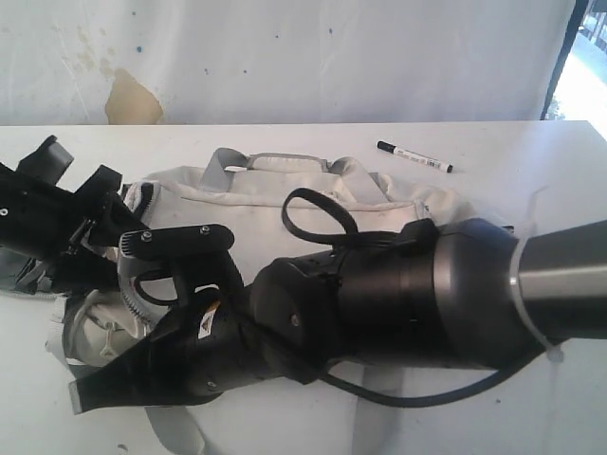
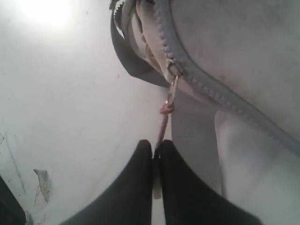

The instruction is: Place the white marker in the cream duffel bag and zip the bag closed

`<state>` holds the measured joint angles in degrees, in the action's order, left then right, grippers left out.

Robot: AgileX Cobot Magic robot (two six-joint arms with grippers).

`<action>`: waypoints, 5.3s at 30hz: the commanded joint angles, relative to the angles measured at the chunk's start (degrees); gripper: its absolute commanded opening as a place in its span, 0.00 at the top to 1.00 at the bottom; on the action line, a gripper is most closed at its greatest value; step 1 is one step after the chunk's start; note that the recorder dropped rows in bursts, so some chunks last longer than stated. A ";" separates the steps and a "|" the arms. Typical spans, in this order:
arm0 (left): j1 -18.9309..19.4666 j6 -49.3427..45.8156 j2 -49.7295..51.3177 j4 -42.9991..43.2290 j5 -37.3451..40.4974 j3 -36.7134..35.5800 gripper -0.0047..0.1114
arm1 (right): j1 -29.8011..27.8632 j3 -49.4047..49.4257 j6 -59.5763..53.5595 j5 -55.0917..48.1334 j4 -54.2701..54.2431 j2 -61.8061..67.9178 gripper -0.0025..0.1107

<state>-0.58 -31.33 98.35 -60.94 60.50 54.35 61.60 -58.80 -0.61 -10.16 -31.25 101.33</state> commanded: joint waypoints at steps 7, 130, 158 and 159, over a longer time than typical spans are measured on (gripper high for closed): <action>0.43 2.65 0.02 3.62 1.49 0.42 0.61 | -5.43 0.12 1.08 -2.10 1.06 -0.61 0.98; 0.72 7.55 -5.35 7.75 9.46 3.68 0.39 | -41.60 0.01 -5.42 -43.49 22.96 -12.16 0.48; -0.20 13.75 -1.74 10.10 4.07 2.08 0.53 | -41.60 0.01 -5.42 -43.35 22.96 -12.16 0.48; -0.20 13.86 -1.74 8.99 3.06 2.08 0.53 | -41.60 0.01 -5.42 -43.35 22.96 -12.16 0.48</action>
<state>-0.56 -18.19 96.69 -51.06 65.28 56.50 20.63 -58.80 -5.55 -53.74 -8.27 89.63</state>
